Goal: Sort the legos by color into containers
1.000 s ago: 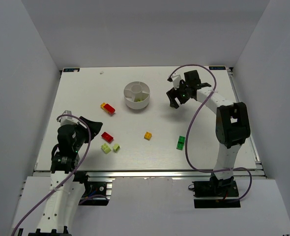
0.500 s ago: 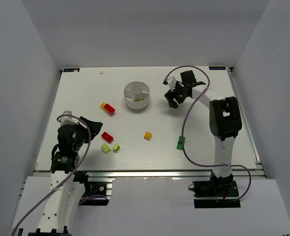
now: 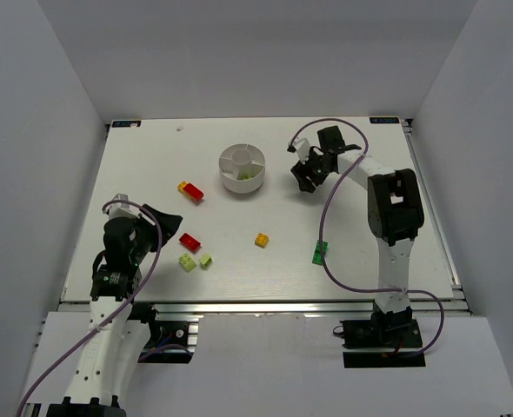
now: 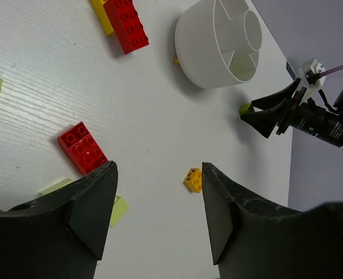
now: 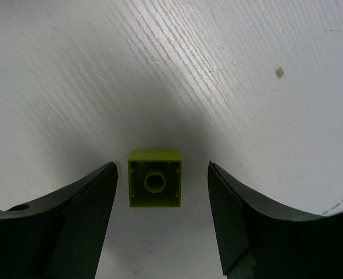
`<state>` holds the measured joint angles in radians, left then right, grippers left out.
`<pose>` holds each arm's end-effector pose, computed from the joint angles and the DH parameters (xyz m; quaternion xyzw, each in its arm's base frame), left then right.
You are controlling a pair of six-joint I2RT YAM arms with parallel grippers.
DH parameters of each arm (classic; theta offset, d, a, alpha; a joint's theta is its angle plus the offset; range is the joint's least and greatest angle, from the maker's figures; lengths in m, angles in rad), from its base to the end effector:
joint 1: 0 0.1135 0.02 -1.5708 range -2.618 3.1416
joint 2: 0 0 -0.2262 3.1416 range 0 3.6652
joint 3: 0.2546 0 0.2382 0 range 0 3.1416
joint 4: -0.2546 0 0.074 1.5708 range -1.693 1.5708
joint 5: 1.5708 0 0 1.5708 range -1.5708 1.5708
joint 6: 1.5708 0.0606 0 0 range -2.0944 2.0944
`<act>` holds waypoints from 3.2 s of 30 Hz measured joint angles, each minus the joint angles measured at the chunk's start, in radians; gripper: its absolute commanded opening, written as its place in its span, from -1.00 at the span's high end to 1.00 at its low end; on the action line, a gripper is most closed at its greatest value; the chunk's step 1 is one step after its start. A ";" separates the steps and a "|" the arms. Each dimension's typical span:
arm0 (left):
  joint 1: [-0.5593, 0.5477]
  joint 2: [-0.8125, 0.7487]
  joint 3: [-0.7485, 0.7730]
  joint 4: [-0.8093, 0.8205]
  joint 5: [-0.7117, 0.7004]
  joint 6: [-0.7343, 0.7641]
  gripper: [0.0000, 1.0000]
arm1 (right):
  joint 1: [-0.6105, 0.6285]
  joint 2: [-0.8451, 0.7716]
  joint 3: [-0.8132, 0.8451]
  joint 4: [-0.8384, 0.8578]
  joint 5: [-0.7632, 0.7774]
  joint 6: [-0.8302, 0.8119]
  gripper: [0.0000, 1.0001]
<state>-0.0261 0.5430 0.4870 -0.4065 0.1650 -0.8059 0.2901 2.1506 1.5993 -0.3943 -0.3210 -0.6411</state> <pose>0.1793 -0.0146 0.2177 -0.2820 0.8003 -0.2760 0.4514 0.4245 0.1467 0.1265 -0.4656 0.8173 0.0967 0.3255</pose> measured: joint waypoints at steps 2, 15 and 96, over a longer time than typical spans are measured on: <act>0.000 0.005 0.000 0.006 0.000 0.000 -0.39 | 0.000 0.000 0.002 0.000 0.000 -0.003 -0.31; 0.000 0.012 0.000 0.025 0.000 -0.004 -0.39 | 0.000 0.010 0.024 -0.014 -0.011 -0.014 -0.04; 0.000 -0.049 0.000 -0.004 -0.019 -0.008 -0.39 | 0.280 -0.163 -0.255 0.839 -0.051 0.649 -0.09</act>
<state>-0.0261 0.4938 0.4870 -0.4103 0.1459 -0.8135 0.5697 1.9873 1.3445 0.4450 -0.3721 0.0082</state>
